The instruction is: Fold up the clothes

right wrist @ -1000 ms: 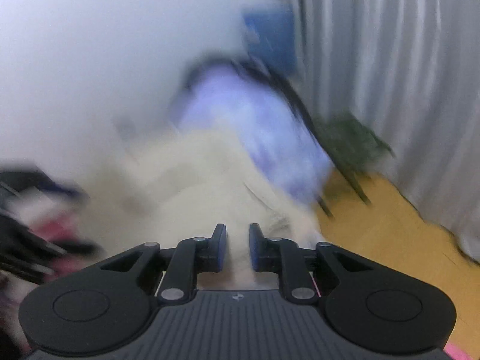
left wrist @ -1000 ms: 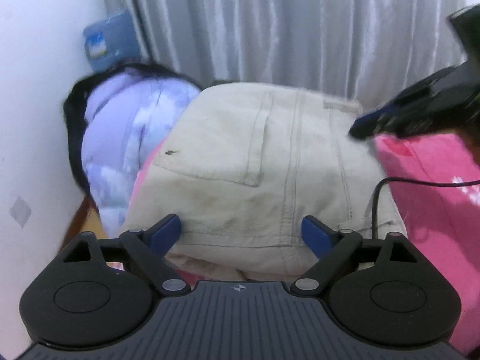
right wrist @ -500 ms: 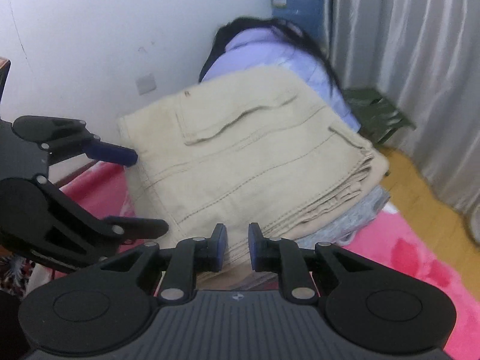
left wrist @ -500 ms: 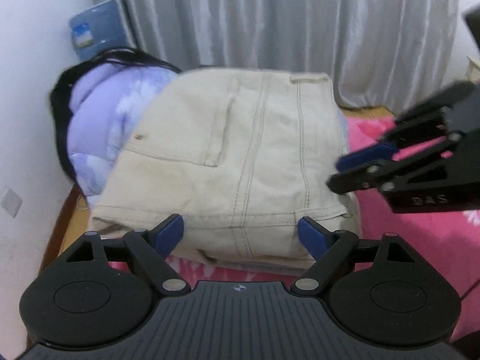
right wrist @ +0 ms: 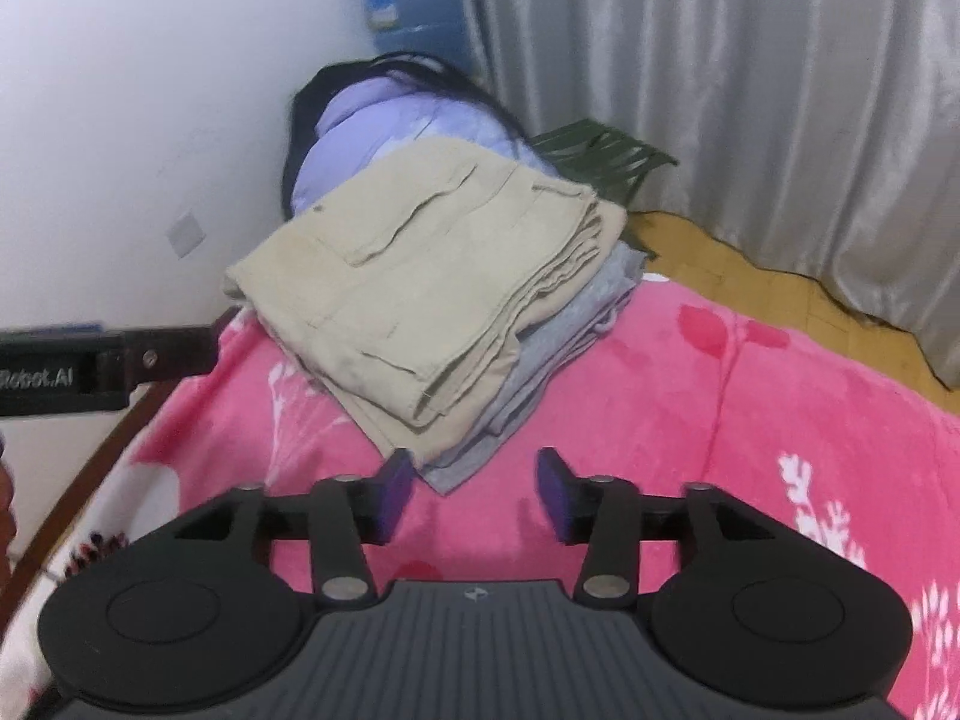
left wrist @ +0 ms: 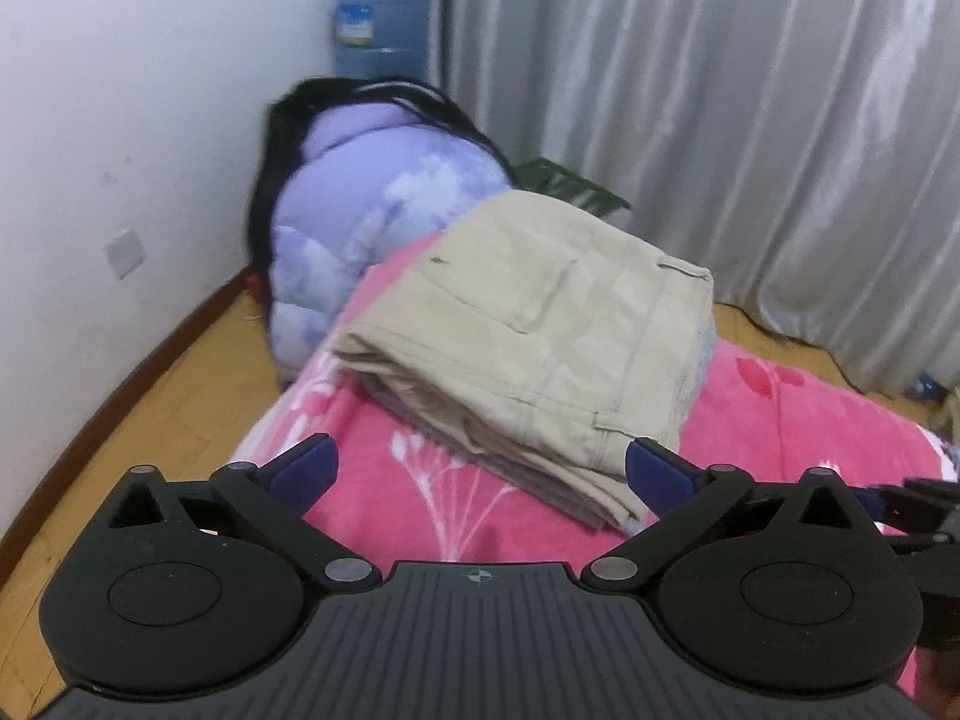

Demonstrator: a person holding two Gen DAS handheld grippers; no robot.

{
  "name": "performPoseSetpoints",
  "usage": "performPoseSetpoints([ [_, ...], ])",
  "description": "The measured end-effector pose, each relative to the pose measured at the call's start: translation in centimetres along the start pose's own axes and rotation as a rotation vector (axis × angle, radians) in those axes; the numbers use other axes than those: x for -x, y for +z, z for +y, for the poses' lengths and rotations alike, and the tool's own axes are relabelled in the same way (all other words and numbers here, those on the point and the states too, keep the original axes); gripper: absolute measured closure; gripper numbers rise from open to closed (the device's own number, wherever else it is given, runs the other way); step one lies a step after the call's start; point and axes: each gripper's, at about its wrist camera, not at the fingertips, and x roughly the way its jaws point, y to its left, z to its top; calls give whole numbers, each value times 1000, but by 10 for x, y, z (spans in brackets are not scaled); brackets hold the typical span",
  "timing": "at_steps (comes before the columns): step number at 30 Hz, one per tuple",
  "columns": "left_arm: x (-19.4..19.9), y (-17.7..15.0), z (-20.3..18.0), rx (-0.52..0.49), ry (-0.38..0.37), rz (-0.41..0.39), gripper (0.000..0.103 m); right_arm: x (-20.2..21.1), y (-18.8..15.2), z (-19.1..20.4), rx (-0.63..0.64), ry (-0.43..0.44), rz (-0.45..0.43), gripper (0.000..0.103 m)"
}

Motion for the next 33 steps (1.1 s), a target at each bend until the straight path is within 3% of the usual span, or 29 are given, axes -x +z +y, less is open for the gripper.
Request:
performPoseSetpoints([
  [2,8,-2,0,6,29,-2,0,11,-2,7,-6,-30,-12,33],
  [7,19,-6,1,2,57,-7,0,20,-11,21,-31,-97,-28,23],
  [12,19,-6,11,56,124,22,0,23,-14,30,-66,-162,-33,6],
  [17,18,-7,18,67,176,43,0,27,-13,42,-67,-219,-59,1],
  [33,18,-14,13,32,156,59,0,21,-11,50,-78,-269,-29,0],
])
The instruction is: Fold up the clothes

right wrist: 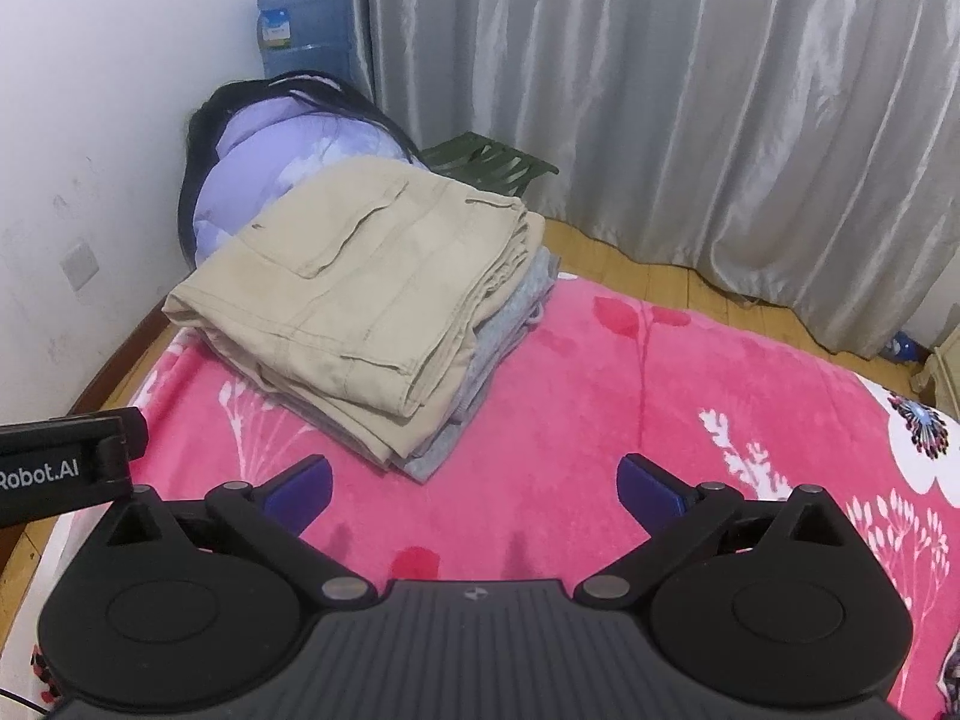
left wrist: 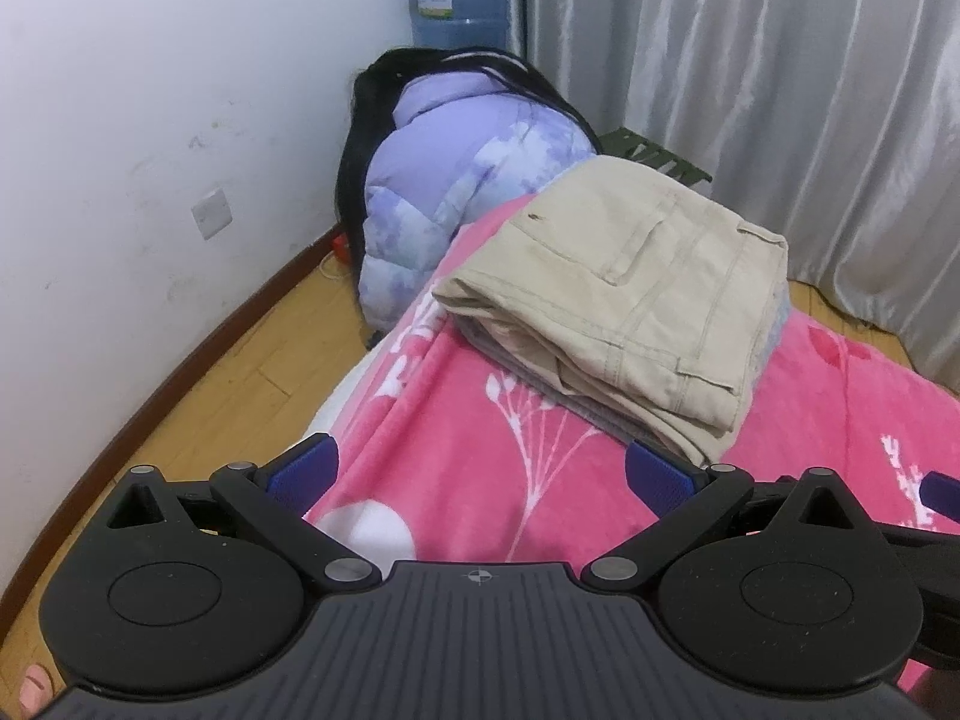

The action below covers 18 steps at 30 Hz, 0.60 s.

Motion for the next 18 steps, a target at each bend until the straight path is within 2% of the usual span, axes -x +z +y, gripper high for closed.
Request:
performPoseSetpoints([
  [8,-3,0,3,24,5,0,0,-2,0,1,5,-11,6,0],
  [18,-6,-3,4,24,-6,23,0,-1,0,8,52,20,13,0],
])
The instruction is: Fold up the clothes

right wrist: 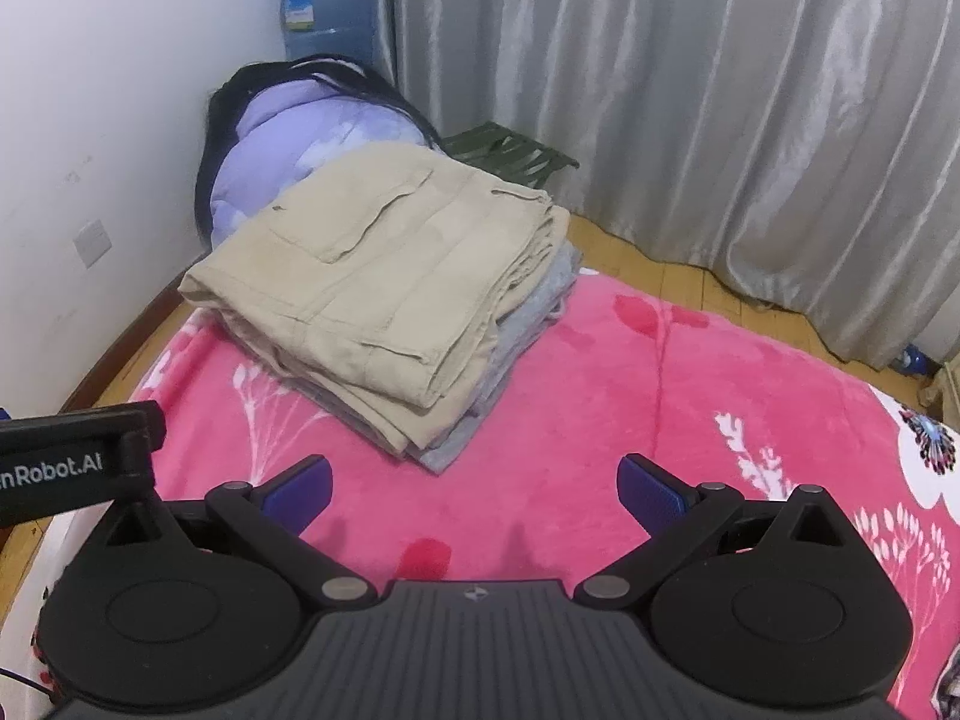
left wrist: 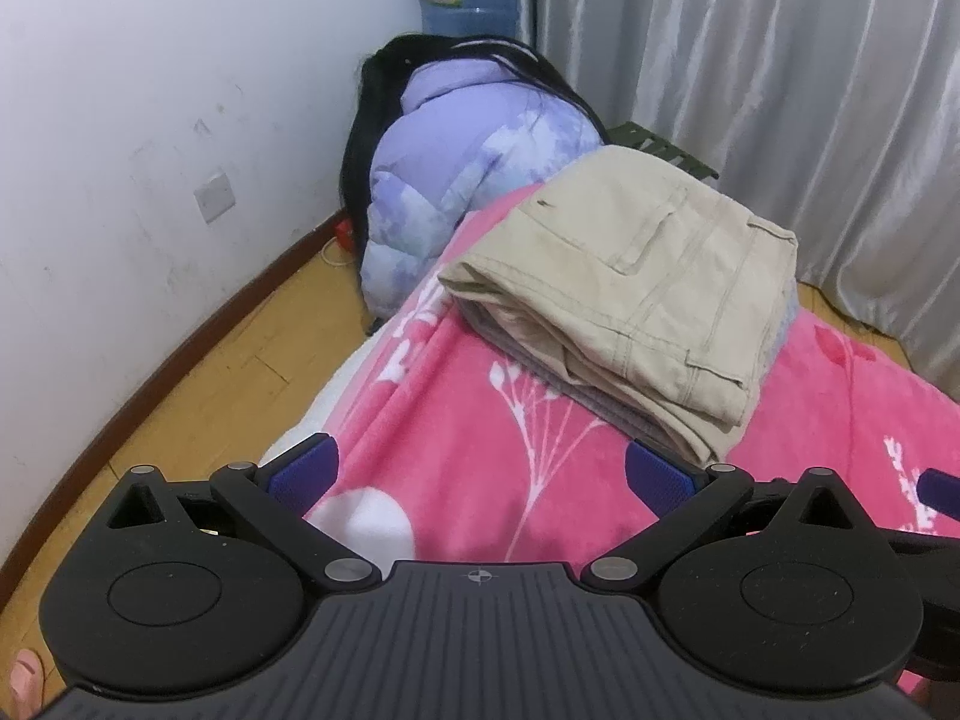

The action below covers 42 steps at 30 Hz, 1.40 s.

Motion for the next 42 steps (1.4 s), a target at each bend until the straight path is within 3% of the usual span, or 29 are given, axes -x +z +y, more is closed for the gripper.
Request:
performPoseSetpoints([
  [6,0,0,0,13,-6,-1,0,4,0,-2,-2,7,-26,0],
  [42,-4,-2,4,13,4,14,0,-2,1,-8,-18,-56,5,0],
])
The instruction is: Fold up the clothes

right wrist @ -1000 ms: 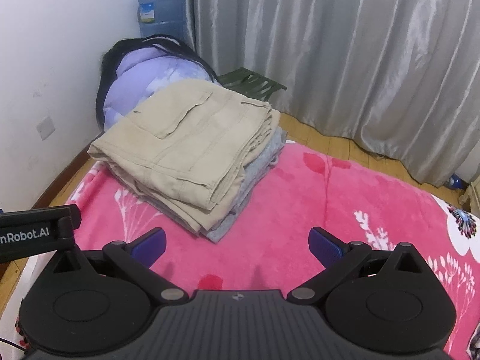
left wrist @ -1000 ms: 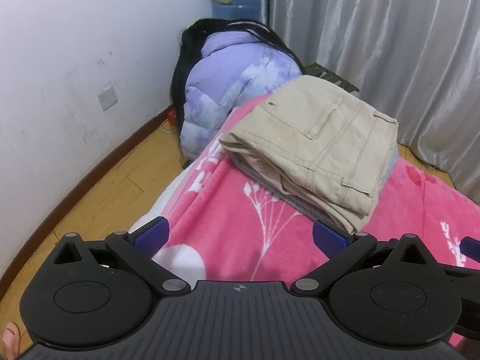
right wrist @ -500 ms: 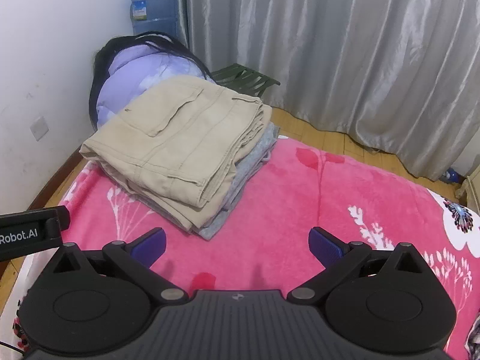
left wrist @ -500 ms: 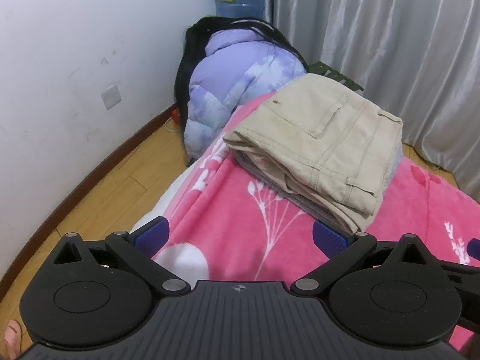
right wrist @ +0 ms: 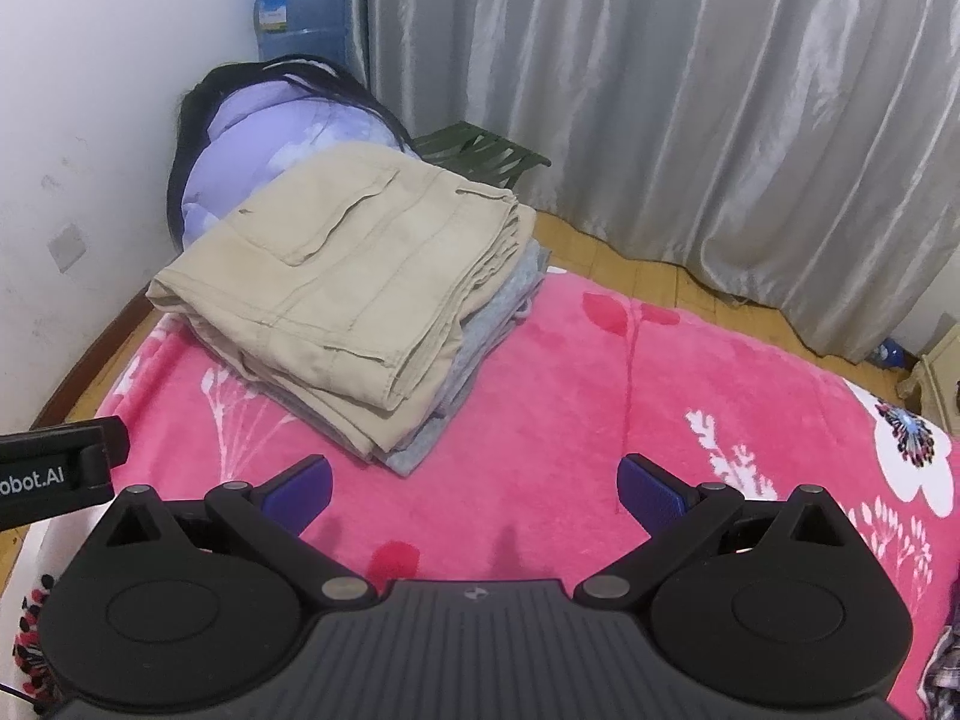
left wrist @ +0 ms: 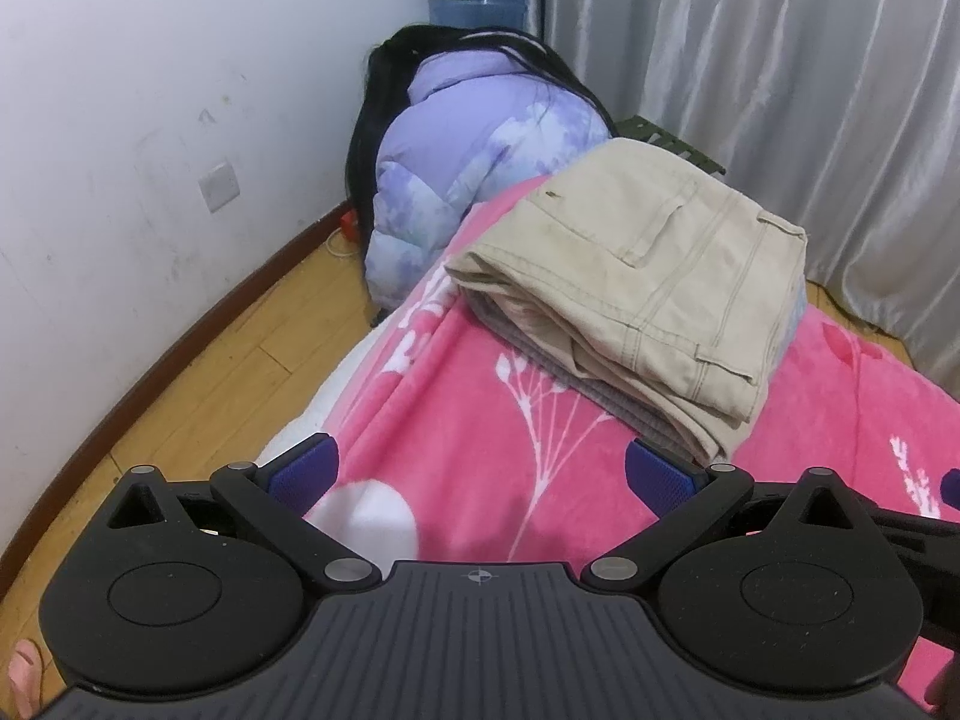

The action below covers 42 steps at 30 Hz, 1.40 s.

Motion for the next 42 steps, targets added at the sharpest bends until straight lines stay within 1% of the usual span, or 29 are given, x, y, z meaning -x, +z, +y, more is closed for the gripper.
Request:
performPoseSetpoints([
  [27,-4,-3,-4,-15,-16,20,0,-5,-1,1,17,-30,11,0],
  [42,-3,-5,-11,-33,-9,25,0,-7,-5,-4,-1,-25,26,0],
])
